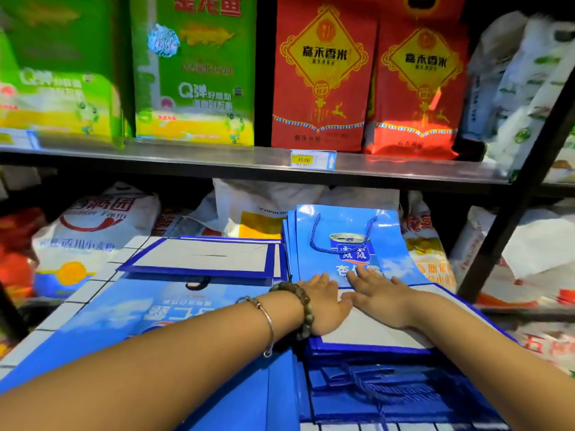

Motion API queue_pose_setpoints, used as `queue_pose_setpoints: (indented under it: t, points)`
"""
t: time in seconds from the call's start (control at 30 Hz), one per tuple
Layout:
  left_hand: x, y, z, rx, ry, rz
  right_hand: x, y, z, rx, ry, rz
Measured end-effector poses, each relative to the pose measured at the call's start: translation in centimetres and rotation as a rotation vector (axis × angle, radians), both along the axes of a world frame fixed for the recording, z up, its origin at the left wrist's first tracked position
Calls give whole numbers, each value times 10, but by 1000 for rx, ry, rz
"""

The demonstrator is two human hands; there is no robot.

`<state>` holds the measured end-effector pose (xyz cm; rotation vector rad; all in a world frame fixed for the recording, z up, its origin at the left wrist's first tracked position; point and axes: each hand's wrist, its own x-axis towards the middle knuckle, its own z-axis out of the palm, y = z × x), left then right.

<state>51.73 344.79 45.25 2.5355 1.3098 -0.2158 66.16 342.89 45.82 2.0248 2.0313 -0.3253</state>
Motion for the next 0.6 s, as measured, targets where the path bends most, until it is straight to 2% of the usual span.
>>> queue_pose_setpoints:
  t: [0.13, 0.2, 0.27, 0.33, 0.43, 0.53, 0.6]
  points:
    - [-6, -12, 17, 140, 116, 25, -4, -1, 6, 31, -4, 24]
    - [-11, -20, 35, 207, 74, 49, -4, -1, 11, 63, -4, 46]
    - [-24, -37, 59, 272, -58, 50, -2, -1, 15, 103, 19, 83]
    - [-52, -62, 79, 328, -240, 67, -2, -2, 20, 135, 102, 110]
    - [-110, -102, 89, 284, -427, 116, -10, -10, 33, 288, 240, 119]
    - [-164, -130, 71, 261, -423, 216, -45, -37, 49, 470, 435, 178]
    - [-187, -136, 48, 305, -344, 260, -78, -66, 54, 477, 548, 303]
